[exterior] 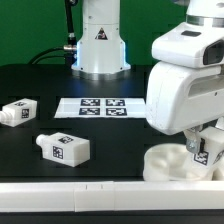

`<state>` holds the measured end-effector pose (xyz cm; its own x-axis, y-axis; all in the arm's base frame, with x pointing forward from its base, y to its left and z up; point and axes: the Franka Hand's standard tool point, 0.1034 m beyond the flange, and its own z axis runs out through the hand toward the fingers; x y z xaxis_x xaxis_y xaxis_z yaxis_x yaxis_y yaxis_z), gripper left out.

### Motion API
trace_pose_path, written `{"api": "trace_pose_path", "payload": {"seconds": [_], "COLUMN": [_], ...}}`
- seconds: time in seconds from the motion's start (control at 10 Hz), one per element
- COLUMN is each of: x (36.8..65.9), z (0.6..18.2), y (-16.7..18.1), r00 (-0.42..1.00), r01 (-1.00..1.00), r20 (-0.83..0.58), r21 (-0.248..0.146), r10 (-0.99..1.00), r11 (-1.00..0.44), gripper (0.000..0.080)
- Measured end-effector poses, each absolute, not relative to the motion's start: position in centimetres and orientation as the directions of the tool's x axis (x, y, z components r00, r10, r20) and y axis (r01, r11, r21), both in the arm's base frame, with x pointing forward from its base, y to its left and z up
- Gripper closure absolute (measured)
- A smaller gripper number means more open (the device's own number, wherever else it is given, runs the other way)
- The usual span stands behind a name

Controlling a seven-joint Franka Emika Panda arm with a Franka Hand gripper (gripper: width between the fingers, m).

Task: Assemble stool

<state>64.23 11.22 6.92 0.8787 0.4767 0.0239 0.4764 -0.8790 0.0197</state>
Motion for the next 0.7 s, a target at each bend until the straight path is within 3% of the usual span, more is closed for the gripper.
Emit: {"api": "trace_pose_path", "payload": {"seconds": [0.3,0.4,0.7], "x": [64.9,65.3,64.9], "z": [7.0,6.9,6.9], "y": [9.4,9.1,7.8], "r00": [0.983,0.996,0.885], "r01": [0.18,-0.033,-0.456], "r20": [0.05,0.085,0.093], "r21": [0.004,-0.01,-0.027], "r10": [0.18,-0.034,-0.457], "r11": [-0.984,-0.999,-0.889], "gripper": [0.0464,0.0464,0.0462]}}
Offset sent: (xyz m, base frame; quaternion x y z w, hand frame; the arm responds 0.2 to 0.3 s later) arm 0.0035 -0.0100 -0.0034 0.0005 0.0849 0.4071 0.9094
